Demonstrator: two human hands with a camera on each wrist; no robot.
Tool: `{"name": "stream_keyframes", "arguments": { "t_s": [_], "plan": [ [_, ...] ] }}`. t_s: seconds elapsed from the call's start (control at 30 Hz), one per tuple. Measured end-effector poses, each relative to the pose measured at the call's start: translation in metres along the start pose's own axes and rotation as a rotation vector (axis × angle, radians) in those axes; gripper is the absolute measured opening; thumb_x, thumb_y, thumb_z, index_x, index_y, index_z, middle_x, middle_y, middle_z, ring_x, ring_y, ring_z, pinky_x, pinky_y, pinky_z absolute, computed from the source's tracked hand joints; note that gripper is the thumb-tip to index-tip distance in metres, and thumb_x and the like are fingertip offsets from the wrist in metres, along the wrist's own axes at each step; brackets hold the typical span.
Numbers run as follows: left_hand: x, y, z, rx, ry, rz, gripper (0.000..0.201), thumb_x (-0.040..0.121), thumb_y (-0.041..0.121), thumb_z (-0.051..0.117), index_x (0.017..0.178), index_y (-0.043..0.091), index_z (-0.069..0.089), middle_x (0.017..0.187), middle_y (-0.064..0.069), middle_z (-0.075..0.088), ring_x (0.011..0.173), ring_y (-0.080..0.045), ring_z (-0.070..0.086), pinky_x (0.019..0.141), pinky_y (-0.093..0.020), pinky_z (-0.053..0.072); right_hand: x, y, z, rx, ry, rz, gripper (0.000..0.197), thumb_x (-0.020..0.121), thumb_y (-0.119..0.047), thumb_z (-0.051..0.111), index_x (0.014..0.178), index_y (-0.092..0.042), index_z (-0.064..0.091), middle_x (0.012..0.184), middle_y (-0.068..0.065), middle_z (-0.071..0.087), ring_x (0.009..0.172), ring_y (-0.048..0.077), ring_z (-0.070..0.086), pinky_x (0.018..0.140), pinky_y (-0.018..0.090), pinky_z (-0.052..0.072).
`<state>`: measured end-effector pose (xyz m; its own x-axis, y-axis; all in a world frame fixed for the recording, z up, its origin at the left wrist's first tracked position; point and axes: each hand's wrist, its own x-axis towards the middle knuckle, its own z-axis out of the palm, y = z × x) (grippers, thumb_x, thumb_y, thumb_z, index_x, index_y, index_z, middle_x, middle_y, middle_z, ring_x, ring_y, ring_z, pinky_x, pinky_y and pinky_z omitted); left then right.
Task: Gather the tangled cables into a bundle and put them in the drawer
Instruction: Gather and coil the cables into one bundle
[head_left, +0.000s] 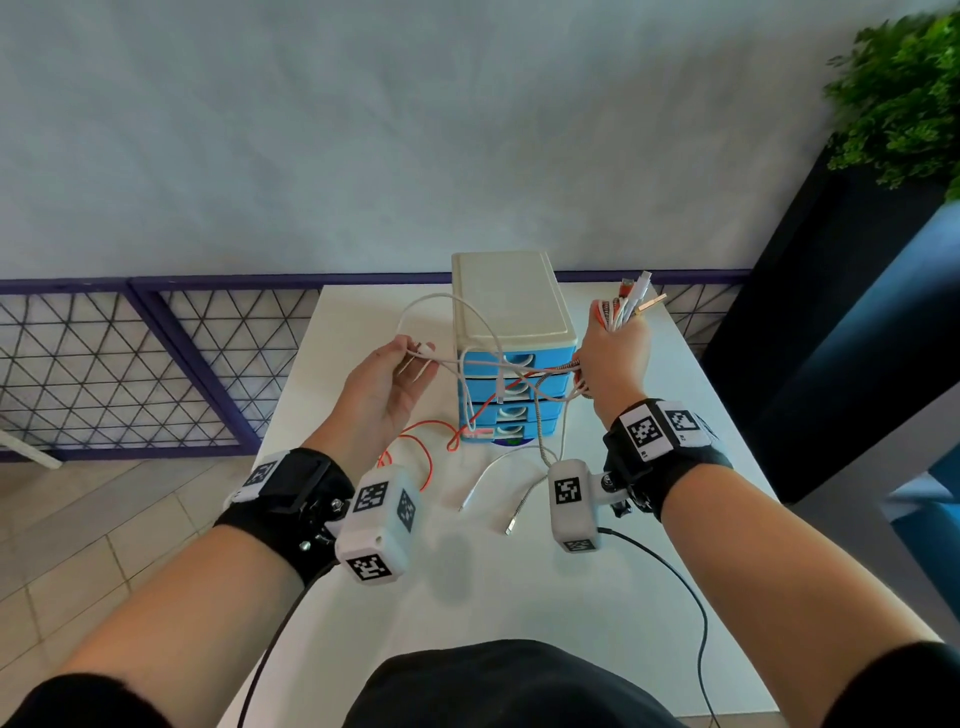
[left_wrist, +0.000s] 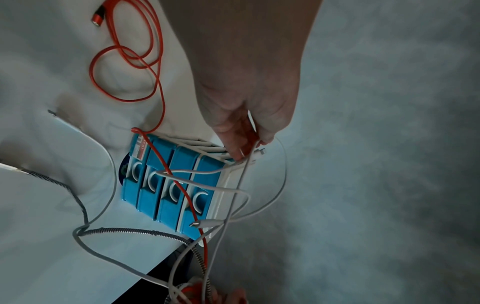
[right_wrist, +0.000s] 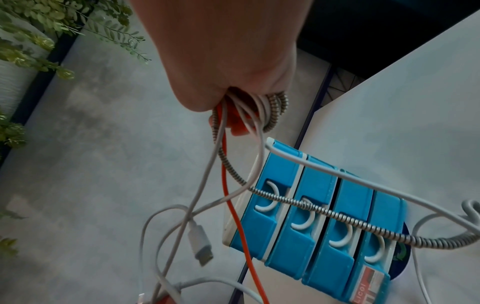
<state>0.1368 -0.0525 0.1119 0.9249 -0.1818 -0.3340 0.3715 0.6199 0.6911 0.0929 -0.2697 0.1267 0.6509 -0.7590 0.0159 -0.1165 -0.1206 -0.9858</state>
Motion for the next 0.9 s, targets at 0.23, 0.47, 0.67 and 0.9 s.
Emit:
{"name": "stream_keyframes", "arguments": {
  "t_s": [0.23,0.47,0.67,0.9],
  "plan": [
    [0.006,-0.004,-0.001,0.088,0.041,0.037,0.013,0.098,0.014,0.047,0.092,0.008,0.057,0.101,-0.007,0.067,0.097,-0.021,0.067,0.083,-0.036,0.057,0.0,-0.001,-0.001,0.012,0.014,0.01,0.024,0.097,-0.033,0.05,0.076,-0.022,0.046,0.069,0.0,0.053,0.054,0.01,0.052,0.047,0.023,0.043],
    [0.003,0.0,-0.003,0.094,-0.102,0.067,0.021,0.1,0.013,0.038,0.083,0.012,0.049,0.073,-0.003,0.063,0.083,-0.018,0.072,0.082,-0.035,0.056,0.003,-0.006,-0.003,-0.013,-0.009,0.014,0.027,0.097,-0.03,0.048,0.072,-0.021,0.044,0.063,-0.001,0.049,0.048,0.009,0.048,0.045,0.023,0.039],
    [0.004,0.0,-0.01,-0.1,0.028,-0.046,0.027,0.091,0.003,0.045,0.064,0.01,0.044,0.06,-0.004,0.039,0.055,-0.014,0.044,0.082,-0.035,0.056,0.003,-0.008,-0.004,-0.034,-0.01,-0.004,0.029,0.097,-0.029,0.047,0.07,-0.02,0.043,0.062,0.0,0.048,0.049,0.011,0.049,0.046,0.025,0.04],
    [0.015,-0.005,-0.023,0.026,0.151,-0.063,0.023,0.091,-0.007,0.035,0.076,0.009,0.041,0.072,-0.01,0.041,0.056,-0.019,0.046,0.071,-0.041,0.056,-0.003,-0.007,-0.001,-0.075,-0.061,-0.025,0.02,0.097,-0.033,0.049,0.093,-0.013,0.052,0.066,-0.003,0.051,0.052,0.009,0.052,0.046,0.023,0.041]
  ]
}}
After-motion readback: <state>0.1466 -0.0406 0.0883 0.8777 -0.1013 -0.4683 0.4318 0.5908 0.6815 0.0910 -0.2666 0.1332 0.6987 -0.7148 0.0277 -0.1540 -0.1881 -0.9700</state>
